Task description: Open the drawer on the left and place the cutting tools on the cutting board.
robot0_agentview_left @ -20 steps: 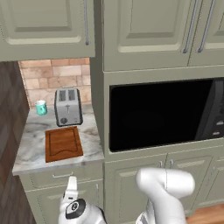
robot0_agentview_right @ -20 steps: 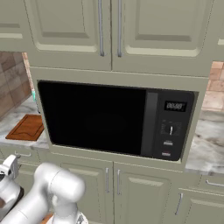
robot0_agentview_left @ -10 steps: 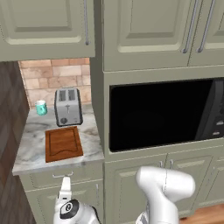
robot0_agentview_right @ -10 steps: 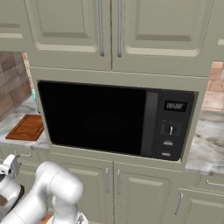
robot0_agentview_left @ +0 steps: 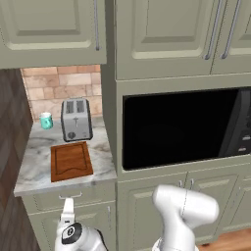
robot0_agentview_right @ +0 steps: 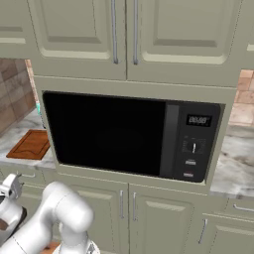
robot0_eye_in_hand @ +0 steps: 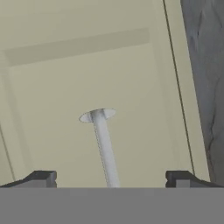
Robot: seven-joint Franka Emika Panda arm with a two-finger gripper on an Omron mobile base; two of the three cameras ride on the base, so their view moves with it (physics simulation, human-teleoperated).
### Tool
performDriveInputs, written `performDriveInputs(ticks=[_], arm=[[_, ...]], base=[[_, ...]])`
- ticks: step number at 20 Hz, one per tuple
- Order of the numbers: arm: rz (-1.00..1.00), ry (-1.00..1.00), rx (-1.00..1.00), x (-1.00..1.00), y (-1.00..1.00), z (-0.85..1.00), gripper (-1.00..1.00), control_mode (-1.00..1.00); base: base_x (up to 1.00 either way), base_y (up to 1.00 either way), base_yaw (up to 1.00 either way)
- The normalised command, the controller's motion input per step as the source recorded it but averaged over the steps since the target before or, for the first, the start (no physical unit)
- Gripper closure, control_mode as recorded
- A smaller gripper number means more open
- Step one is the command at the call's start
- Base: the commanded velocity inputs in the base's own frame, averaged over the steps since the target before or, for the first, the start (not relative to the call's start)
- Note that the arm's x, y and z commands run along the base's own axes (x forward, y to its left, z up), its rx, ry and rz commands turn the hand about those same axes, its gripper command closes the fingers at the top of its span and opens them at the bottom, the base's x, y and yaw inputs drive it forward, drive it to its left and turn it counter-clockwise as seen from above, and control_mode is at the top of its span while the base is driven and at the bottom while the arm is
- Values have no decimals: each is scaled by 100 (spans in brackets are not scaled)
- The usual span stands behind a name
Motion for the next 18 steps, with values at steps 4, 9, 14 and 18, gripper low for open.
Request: performDriveInputs(ticks=[4, 9, 14, 18], arm=[[0, -1, 0, 23, 12, -8, -100, -100], [0, 0, 0, 23, 8, -17, -100, -100], [0, 0, -1, 15, 3, -30, -100, -100], [0, -3, -4, 10, 1, -38, -100, -100]], base=[[0, 0, 0], [0, 0, 0], [0, 0, 0], [0, 0, 0]])
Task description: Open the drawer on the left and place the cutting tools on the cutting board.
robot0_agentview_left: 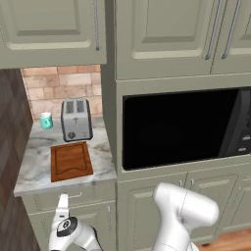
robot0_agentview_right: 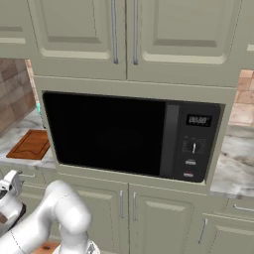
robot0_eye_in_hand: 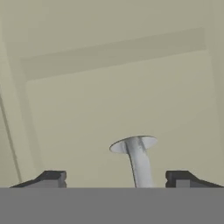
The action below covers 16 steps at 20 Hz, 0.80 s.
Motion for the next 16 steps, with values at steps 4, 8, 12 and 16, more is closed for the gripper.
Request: performDriveInputs(ticks=[4, 8, 12, 16], arm=[[0, -11, -7, 11, 0, -32, -100, -100], [0, -14, -7, 16, 1, -19, 100, -100], [0, -15, -5, 7, 0, -5, 100, -100], [0, -11, -1, 0, 7, 0, 100, -100]], base=[[0, 0, 0], [0, 0, 0], [0, 0, 0], [0, 0, 0]])
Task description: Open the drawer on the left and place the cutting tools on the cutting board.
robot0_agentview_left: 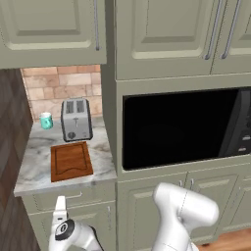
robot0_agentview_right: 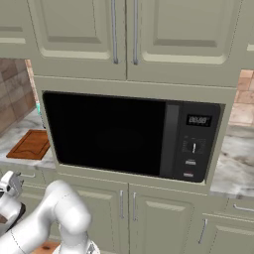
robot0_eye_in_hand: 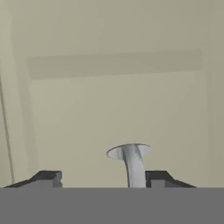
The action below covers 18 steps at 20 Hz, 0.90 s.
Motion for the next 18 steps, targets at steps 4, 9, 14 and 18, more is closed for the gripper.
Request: performDriveInputs(ticks=[4, 9, 14, 18], arm=[[0, -3, 0, 0, 18, 0, 100, -100], [0, -4, 0, 0, 21, 3, 100, -100], [0, -6, 0, -5, 24, 3, 100, -100], [0, -7, 0, -33, 30, 0, 100, -100]], base=[[0, 0, 0], [0, 0, 0], [0, 0, 0], [0, 0, 0]])
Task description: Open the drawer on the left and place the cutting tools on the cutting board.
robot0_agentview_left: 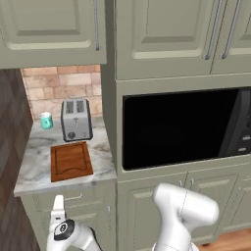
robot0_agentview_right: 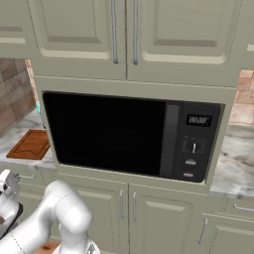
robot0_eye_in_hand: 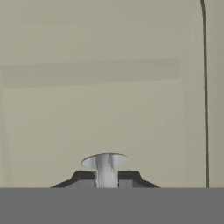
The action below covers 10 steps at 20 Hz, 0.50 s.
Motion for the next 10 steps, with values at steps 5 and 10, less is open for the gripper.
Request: performDriveInputs(ticks=[5, 10], arm=[[0, -5, 0, -58, 35, 5, 100, -100], [0, -1, 0, -75, 35, 13, 100, -100]], base=[[0, 0, 0], [0, 0, 0]])
